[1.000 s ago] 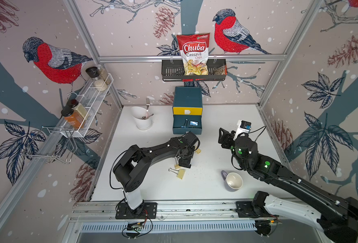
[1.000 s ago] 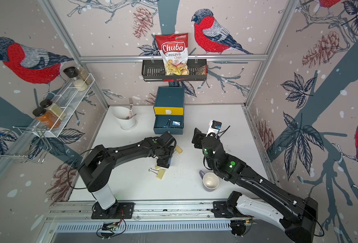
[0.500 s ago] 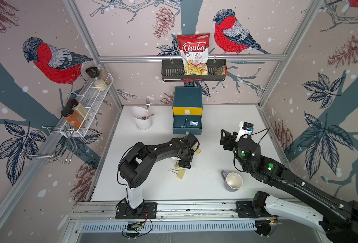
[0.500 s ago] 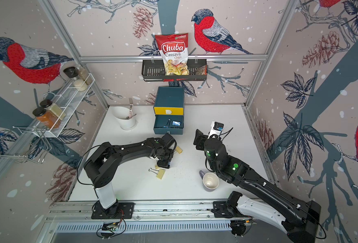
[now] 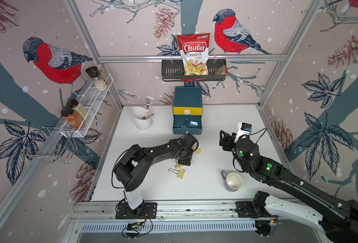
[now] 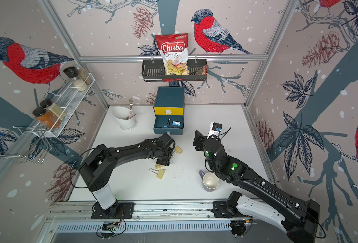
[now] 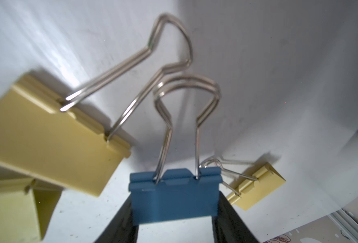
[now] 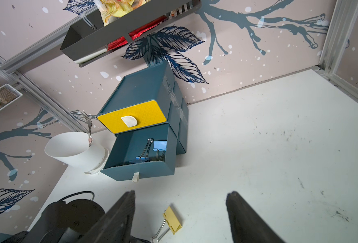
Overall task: Put the binder clips in the drawer according to color
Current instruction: Pick up the binder clip at the center of the board, then place the binder clip in the drawer.
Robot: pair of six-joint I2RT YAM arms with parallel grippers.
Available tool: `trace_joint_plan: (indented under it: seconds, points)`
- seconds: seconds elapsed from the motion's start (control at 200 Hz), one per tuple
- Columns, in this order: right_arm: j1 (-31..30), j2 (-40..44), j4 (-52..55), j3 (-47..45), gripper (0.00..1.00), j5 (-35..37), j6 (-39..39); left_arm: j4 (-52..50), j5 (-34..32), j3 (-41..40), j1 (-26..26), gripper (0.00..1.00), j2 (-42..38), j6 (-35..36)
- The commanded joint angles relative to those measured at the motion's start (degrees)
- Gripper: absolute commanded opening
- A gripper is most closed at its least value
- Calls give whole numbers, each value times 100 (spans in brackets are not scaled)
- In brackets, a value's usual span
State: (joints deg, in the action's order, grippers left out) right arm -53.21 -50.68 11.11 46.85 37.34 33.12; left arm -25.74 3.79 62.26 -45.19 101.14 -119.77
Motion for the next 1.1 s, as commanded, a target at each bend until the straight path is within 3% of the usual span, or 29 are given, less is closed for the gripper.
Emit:
trace_joint_plan:
  seconds: [0.0, 0.305, 0.57, 0.78, 0.86, 1.095]
  points:
    - [-12, 1, -136, 8, 73, -10, 19, -97, -186, 21, -25, 44, -98, -44]
    - [71, 53, -152, -142, 73, -147, 107, -191, -728, 543, -82, 41, -897, 998]
    - [83, 7, -185, -182, 73, -291, 167, 546, -1724, 1097, 47, 35, -1431, 3394]
    - [53, -102, -174, -139, 73, -604, 203, 974, -1096, 1971, 561, 38, -667, 5917]
    - [0, -172, -114, -81, 72, -707, 187, 970, -641, 2254, 784, 32, -256, 6502]
    - [-102, -149, 15, -62, 72, -695, 247, 493, -748, 2818, 889, 33, 478, 7096]
